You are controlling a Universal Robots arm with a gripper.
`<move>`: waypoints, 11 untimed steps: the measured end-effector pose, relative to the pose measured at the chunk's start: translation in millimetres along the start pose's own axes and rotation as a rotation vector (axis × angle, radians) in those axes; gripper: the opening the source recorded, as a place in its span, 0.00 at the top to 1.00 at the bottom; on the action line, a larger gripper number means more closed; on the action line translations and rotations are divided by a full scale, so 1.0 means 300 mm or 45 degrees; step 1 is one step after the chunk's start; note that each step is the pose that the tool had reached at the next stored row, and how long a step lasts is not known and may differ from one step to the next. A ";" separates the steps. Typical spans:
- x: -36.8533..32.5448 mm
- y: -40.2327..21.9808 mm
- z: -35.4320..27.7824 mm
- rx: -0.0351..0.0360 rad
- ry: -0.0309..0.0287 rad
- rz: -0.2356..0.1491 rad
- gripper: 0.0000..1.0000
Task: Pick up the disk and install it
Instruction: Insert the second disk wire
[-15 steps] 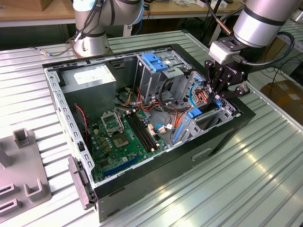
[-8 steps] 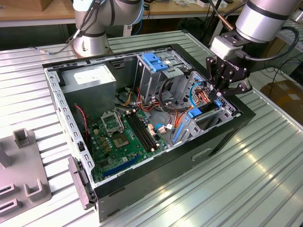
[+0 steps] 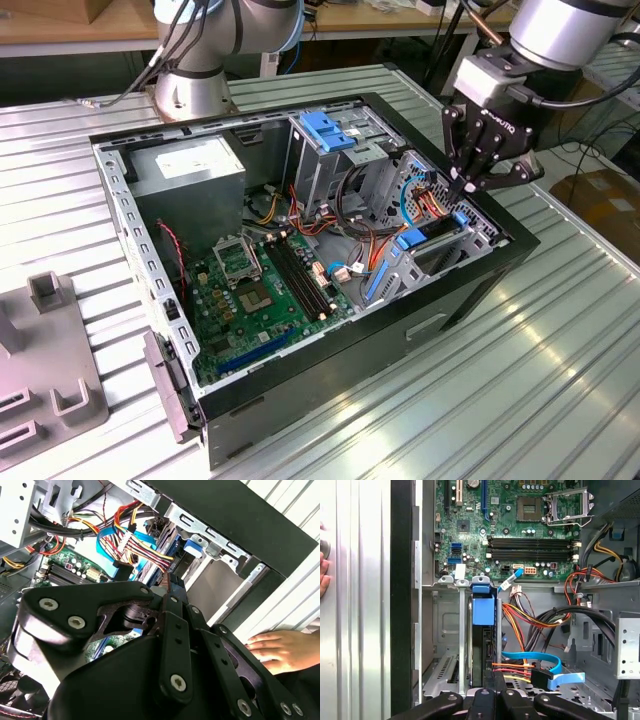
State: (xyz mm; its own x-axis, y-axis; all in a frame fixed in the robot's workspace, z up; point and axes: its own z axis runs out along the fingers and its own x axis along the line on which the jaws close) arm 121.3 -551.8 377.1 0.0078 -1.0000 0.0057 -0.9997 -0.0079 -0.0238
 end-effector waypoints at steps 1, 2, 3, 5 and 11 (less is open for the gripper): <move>0.000 0.000 0.000 0.0000 0.0003 0.000 0.90; 0.000 0.000 -0.001 -0.0001 0.0004 0.000 0.90; 0.000 0.000 -0.001 0.0000 0.0005 0.000 0.90; 0.000 0.000 -0.003 0.0000 0.0007 0.000 0.90; 0.000 0.008 -0.035 -0.0018 -0.0101 0.000 0.90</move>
State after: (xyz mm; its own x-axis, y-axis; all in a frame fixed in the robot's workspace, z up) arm 118.7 -551.7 387.6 0.0081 -1.0000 -0.0022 -0.9997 -0.0080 -0.0224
